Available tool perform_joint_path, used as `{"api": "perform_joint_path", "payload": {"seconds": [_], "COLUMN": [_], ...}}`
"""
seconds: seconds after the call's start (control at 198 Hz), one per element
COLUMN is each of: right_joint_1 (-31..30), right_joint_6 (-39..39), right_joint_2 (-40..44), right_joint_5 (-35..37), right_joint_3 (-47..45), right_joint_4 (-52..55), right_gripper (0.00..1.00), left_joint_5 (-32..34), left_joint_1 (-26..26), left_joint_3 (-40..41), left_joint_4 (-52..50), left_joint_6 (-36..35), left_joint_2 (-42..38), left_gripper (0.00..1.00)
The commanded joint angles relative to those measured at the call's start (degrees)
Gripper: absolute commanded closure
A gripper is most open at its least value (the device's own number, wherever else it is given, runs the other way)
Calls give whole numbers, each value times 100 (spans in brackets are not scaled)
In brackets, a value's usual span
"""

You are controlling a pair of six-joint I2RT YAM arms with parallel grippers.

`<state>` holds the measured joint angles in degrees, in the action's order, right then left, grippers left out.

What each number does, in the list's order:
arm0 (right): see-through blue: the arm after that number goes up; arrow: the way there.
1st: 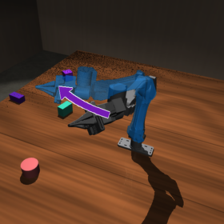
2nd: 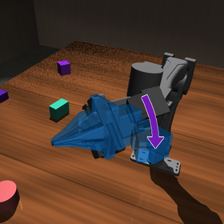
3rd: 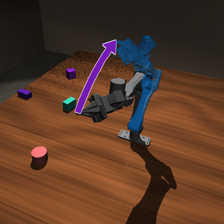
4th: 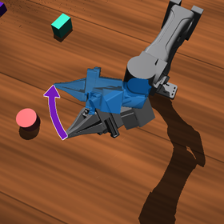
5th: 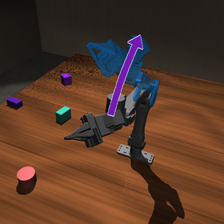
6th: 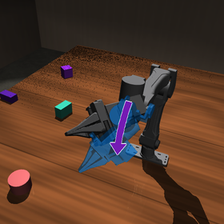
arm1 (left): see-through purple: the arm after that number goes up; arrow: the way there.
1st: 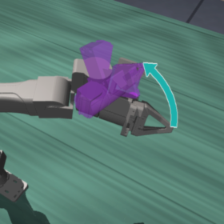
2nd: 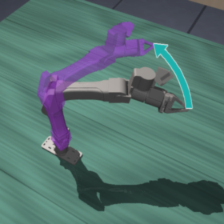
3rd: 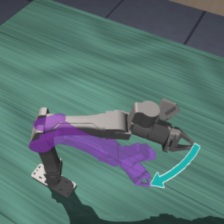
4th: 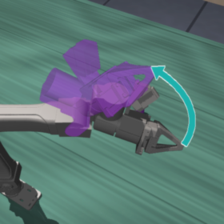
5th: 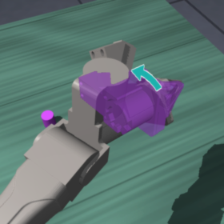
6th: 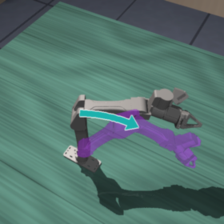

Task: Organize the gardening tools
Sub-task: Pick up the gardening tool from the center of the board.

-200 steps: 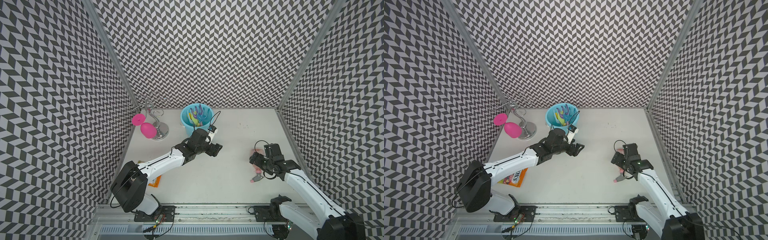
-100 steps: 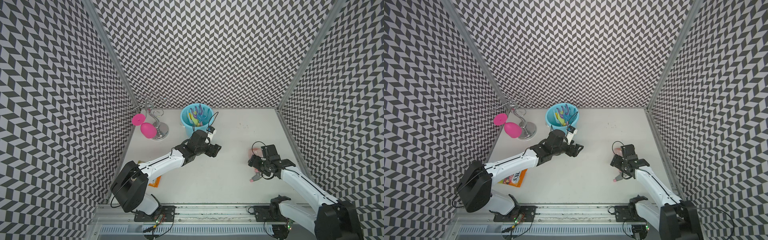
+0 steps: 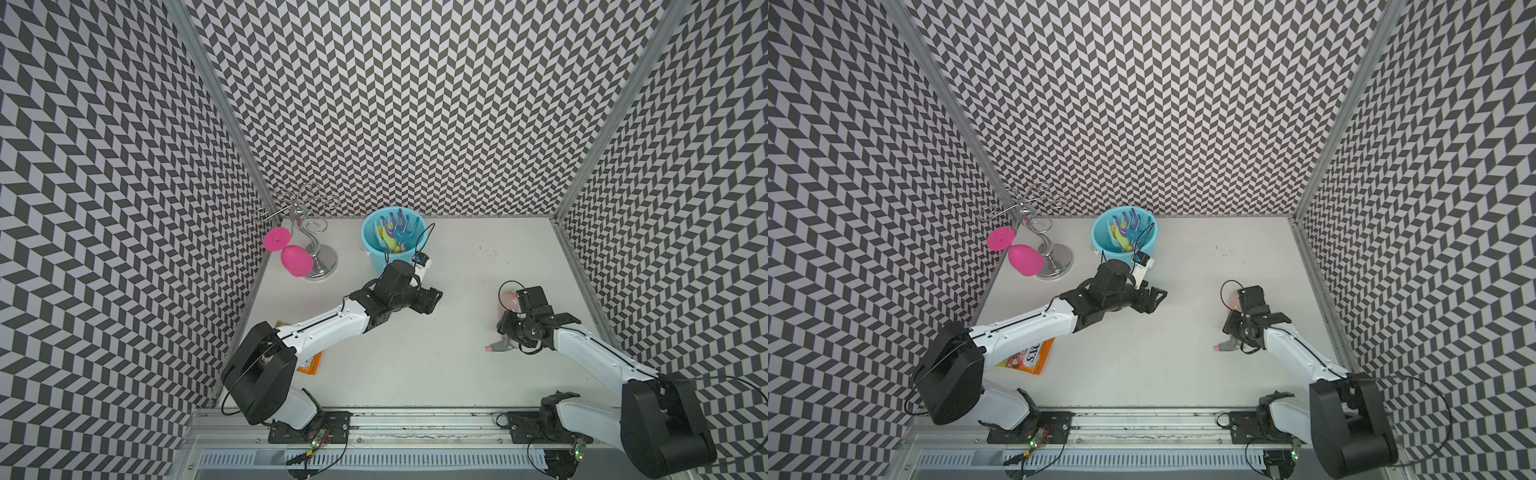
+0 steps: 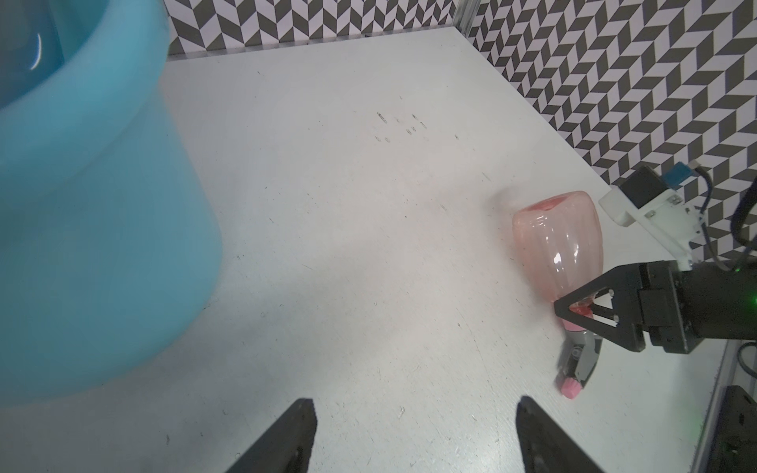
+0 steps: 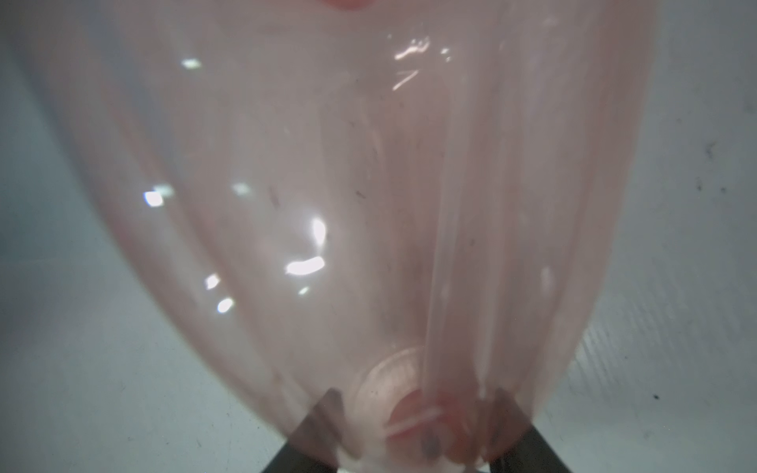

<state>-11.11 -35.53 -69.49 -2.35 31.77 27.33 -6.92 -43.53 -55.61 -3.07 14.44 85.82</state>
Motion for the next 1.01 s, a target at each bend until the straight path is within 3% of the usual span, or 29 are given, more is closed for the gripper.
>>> {"api": "perform_joint_path", "payload": {"seconds": [0.0, 0.187, 0.577, 0.815, 1.007], "right_joint_1": [2, -22, -26, -23, 59], "right_joint_6": [51, 61, 60, -125, -750], "right_joint_2": [-156, -381, -738, -437, -249], "right_joint_5": [-103, -164, -552, -1207, -2358], "right_joint_3": [174, 273, 361, 696, 969], "right_joint_4": [-329, -455, -772, -904, -1387], "right_gripper": [46, 47, 73, 75, 74], "left_joint_5": [60, 69, 106, 161, 113], "left_joint_1": [-44, -42, -44, -36, -33], "left_joint_3": [33, 7, -53, -53, -153], "left_joint_4": [124, 123, 37, 126, 245], "left_joint_6": [33, 33, 59, 62, -1], "left_joint_2": [1, 11, -50, -411, -755], "left_gripper": [21, 21, 21, 20, 19]}}
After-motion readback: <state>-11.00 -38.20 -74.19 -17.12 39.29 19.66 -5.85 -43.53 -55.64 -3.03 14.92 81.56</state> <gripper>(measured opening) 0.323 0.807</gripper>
